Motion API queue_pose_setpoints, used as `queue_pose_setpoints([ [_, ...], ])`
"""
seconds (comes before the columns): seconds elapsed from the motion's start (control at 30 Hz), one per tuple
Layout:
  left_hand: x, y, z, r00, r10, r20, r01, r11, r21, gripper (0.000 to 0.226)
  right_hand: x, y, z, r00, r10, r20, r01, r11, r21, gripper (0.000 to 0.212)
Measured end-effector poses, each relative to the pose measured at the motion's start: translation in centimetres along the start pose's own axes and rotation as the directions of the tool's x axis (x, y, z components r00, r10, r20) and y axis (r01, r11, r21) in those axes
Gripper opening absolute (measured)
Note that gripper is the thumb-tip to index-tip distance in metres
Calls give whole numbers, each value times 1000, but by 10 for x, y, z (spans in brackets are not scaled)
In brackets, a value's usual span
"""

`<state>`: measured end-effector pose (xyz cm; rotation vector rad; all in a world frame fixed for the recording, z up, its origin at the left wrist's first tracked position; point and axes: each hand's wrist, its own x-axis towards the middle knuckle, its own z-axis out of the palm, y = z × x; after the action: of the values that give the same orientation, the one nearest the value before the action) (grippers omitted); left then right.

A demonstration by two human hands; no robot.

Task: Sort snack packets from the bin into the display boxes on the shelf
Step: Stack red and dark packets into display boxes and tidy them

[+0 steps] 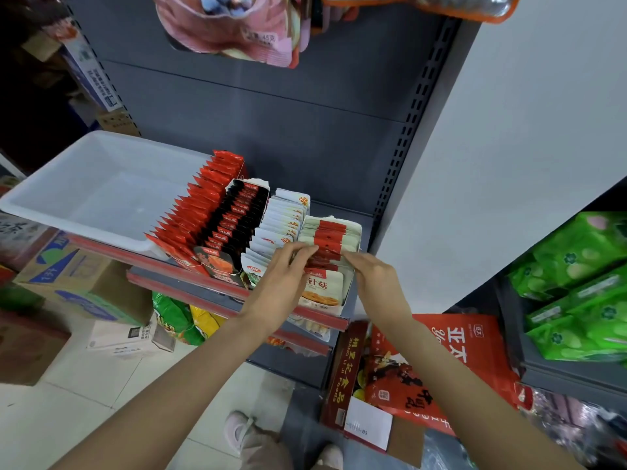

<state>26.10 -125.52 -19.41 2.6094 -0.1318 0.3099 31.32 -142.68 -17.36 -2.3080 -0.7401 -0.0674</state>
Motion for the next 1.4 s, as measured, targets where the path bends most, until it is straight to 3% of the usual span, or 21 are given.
queue_pose_setpoints([
  [0.07,-2,1,0,1000,24,0,-24,1000,20,57,-12,-1,4,994,108,11,-109,988,107,35],
  [0.17,-5,-5,1,990,138,8,-138,985,106,73,-24,3,15,987,157,36,-159,986,56,49],
  [0.3,-10,-11,-5,975,210,75,-219,965,143,84,-18,8,16,988,148,-41,-139,975,171,36],
  [0.43,-10,-8,-6,977,210,40,-214,950,227,61,-5,13,13,986,154,-61,-149,985,82,24],
  [0.57,-5,0,-12,969,246,37,-248,949,196,31,7,12,7,978,205,-27,-203,978,47,24],
  [0.7,-1,1,-10,973,190,128,-210,964,165,31,8,12,7,983,173,-57,-178,980,-92,23],
  [0.8,0,2,-7,978,150,143,-178,963,203,29,10,10,6,989,143,22,-138,977,-161,24],
  [0.93,0,-1,-4,983,148,105,-170,952,253,45,7,-2,9,983,-12,-184,0,998,-65,15],
  [1.0,-1,0,-2,987,136,87,-154,955,253,48,3,-2,12,983,23,-185,-28,999,-26,15],
  [1.1,-3,5,-1,992,119,37,-124,967,221,41,0,8,11,990,142,-22,-143,988,-57,21],
  [1.23,-5,9,-4,998,-33,-54,41,988,151,48,-1,7,7,979,202,25,-200,977,-77,25],
  [1.33,-2,12,-9,987,-159,29,155,982,109,69,-8,-4,7,961,275,-6,-275,961,22,32],
  [1.4,0,13,-11,978,-163,131,138,974,182,75,-14,-13,8,952,305,9,-305,949,77,37],
])
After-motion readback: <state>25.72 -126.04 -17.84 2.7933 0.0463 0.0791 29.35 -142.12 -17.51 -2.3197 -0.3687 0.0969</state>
